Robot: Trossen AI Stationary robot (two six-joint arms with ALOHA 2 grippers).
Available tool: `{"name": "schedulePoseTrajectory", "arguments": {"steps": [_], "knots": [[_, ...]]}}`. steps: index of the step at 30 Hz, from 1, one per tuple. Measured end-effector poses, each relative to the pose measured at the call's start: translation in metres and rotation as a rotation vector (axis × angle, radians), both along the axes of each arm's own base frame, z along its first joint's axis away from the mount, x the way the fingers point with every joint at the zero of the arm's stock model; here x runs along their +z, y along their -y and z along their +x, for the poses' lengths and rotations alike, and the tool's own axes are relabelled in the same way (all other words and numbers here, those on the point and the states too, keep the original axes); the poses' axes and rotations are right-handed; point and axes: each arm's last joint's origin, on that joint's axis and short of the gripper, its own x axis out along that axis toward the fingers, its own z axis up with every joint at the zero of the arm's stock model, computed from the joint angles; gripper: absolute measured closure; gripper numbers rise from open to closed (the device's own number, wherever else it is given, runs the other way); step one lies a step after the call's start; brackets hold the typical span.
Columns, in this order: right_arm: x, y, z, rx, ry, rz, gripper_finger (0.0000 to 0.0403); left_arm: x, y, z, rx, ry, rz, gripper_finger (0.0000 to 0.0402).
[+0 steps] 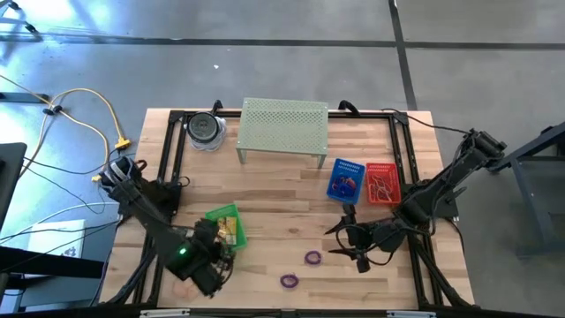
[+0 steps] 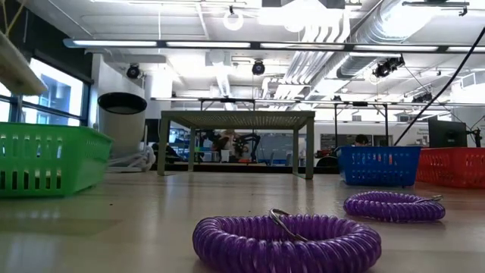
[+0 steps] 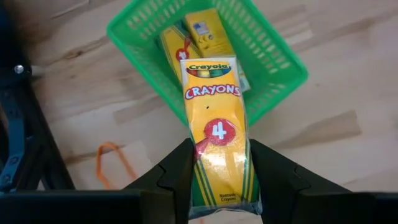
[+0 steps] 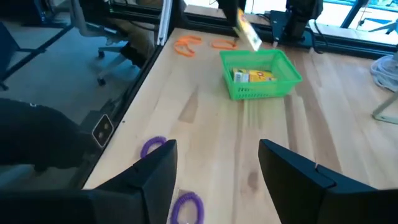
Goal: Pick & Place Office Desk Supplies
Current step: Put the crayon box into the green bin
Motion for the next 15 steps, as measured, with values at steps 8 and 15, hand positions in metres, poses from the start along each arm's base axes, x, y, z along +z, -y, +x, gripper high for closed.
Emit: {"name": "schedulePoseTrajectory", "arguments": {"steps": [8,15], "knots": [[-0.024,-0.016,0.020,0.009,-0.008,-0.026,0.0188,-0.001,-0.034,0.028,0.050,-0.089,-0.075,0.0278],[-0.042,-0.024,0.030,0.033,-0.016,-0.082,0.0188,-0.002,-0.047,0.038,0.046,-0.132,-0.130,0.0277]]}}
